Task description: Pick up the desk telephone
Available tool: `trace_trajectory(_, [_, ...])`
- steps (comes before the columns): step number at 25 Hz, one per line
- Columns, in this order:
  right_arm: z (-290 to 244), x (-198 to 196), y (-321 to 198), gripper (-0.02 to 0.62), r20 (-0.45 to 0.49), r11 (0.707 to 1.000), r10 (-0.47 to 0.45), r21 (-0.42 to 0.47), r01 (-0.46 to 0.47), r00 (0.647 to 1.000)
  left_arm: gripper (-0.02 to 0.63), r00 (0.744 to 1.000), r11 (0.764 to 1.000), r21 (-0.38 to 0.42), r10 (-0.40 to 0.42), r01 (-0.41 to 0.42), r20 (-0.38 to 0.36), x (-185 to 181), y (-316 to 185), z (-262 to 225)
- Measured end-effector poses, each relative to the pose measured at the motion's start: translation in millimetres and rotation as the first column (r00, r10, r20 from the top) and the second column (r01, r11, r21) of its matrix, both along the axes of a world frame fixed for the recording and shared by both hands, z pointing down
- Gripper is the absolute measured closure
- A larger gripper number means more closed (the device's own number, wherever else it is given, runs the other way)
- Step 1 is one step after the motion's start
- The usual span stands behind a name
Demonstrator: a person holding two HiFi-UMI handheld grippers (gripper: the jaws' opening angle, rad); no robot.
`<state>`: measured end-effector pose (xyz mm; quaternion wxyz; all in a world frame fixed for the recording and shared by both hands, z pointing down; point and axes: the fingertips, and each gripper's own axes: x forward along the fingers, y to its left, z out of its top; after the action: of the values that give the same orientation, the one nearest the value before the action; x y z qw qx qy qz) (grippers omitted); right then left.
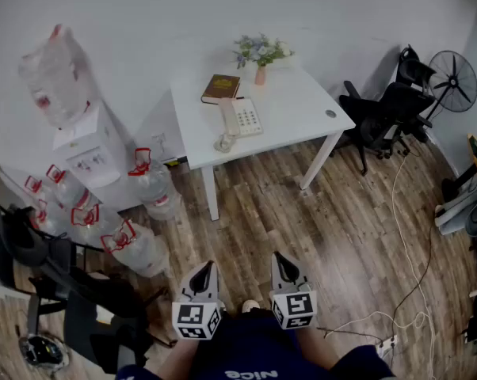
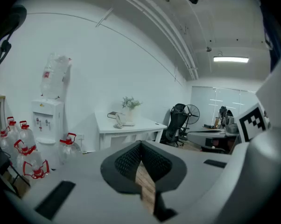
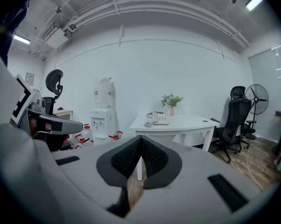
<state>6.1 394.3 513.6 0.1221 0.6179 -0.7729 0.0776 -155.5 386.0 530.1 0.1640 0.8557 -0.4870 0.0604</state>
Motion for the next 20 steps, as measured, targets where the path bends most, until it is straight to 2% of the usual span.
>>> trace_trajectory(7, [3,6,1,0.574,-0.011,1.000,-0.011,0.004,0.011,1.000,0.589,1.000,1.000,0.015,-0.005,0.005,0.012,8,-2,-1])
trace_trajectory(12, [-9,28,-2,0.574,-0.032,0.998,0.019,0.065,-0.017,0.999,0.589,0.999,0.999,0.034,-0.041,0.041,0.004,6,-7,-4])
trace_trajectory(20, [-20,59,-9,0.572,-0.016,0.994,0.013,0.108,-0.011,1.000,0.589,0.997,0.991,0.119,-0.072,0.067,0.032,23,-14,-19])
